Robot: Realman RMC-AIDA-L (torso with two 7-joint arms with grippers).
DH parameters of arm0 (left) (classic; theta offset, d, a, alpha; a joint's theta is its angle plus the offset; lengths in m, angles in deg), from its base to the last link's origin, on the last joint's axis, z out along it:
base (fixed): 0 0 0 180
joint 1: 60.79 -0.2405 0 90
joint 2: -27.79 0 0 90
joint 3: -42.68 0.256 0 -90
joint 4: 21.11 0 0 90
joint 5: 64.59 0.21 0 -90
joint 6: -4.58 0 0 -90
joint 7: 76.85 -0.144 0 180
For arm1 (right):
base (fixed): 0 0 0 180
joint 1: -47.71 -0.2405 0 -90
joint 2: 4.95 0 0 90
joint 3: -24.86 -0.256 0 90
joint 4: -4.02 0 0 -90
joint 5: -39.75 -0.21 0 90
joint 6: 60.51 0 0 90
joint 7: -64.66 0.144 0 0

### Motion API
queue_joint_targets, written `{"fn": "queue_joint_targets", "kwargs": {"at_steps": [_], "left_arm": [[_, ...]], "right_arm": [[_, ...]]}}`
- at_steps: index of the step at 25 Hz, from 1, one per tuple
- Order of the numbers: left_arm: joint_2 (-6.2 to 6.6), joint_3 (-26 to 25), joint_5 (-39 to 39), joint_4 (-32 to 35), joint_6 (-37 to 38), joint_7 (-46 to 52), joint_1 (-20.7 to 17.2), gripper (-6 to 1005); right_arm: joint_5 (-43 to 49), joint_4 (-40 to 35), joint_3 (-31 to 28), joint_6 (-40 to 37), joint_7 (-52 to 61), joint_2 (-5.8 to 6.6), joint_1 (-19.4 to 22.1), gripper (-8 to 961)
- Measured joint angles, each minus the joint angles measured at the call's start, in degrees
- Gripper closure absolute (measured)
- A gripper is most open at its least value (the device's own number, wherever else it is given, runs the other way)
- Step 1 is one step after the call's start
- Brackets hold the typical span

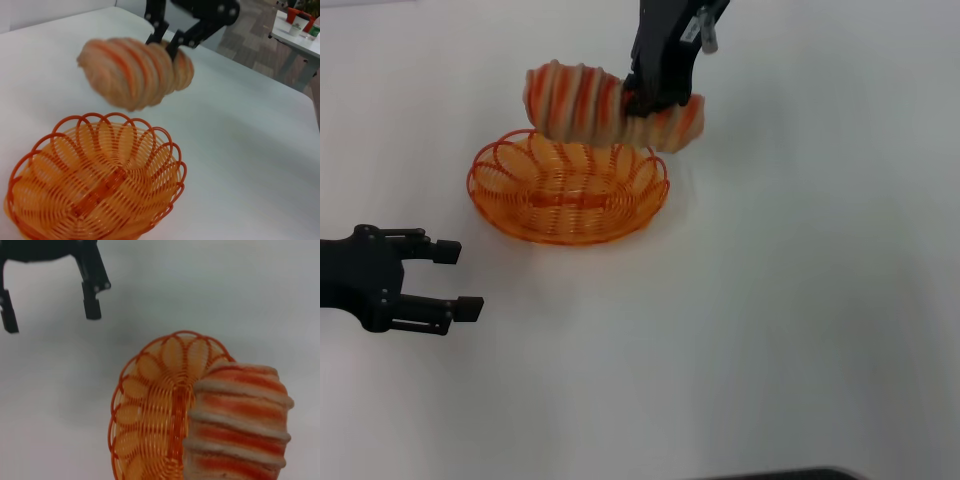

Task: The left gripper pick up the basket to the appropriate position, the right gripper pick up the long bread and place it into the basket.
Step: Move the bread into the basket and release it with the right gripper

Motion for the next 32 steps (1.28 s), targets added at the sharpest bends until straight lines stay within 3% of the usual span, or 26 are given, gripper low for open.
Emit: {"fn": "queue_joint_targets", "kwargs": {"at_steps": [15,32], "left_arm": [[-0.59,0.0,0.0,-0.2,-0.3,0.0,0.4,146],[-0.67,0.0,0.0,-1.0,-0.7,0.0,0.5,147]], "right_arm": [[-4.8,9.0,1.1,7.0,-5.4,-0.53,-1.5,789],[-6.6,10.0,1.2,7.0,-5.6,-0.47,-1.5,774]]}}
